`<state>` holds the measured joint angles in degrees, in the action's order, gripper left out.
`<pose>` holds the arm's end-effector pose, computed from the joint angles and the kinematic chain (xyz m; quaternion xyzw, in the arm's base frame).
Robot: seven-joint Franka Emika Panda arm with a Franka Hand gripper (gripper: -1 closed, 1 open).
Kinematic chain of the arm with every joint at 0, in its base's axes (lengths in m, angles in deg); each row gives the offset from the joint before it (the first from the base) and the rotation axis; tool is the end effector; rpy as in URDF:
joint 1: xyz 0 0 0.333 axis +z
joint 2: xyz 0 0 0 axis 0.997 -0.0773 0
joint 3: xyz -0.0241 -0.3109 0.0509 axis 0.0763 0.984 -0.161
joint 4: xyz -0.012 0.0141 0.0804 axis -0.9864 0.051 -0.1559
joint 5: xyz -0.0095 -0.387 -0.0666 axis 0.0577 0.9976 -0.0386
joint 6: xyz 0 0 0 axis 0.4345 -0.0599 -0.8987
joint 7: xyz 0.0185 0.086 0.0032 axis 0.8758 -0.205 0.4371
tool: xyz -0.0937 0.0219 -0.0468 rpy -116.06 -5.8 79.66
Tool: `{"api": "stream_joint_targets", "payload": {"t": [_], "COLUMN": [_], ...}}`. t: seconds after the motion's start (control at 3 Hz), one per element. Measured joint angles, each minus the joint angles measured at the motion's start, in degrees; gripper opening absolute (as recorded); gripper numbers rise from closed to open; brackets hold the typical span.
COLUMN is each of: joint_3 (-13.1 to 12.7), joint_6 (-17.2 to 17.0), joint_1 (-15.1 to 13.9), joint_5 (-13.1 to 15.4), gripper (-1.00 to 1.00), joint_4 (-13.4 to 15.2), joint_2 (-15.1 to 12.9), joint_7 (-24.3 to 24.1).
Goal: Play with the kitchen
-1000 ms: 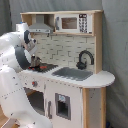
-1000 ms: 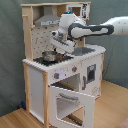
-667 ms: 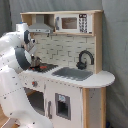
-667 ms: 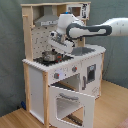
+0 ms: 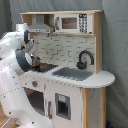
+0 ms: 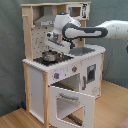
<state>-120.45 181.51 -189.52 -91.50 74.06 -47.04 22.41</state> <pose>0.5237 0.4704 0.5549 0.8685 0.4820 0.1014 0.0559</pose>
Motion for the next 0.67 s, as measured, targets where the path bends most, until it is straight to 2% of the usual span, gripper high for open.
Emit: {"api": "stream_joint_targets", "payload": {"t": [0.33, 0.67], "joint_3": [-0.8, -1.7], "joint_6": [-2.8, -6.9], "joint_1": [-2.3, -3.9], "joint_5": [-1.2, -1.7], "gripper": [1.0, 1.0], "joint_4": [-4.0, -6.3], "joint_2": [2.1, 3.3], "joint_7": [1.8, 4.3]}}
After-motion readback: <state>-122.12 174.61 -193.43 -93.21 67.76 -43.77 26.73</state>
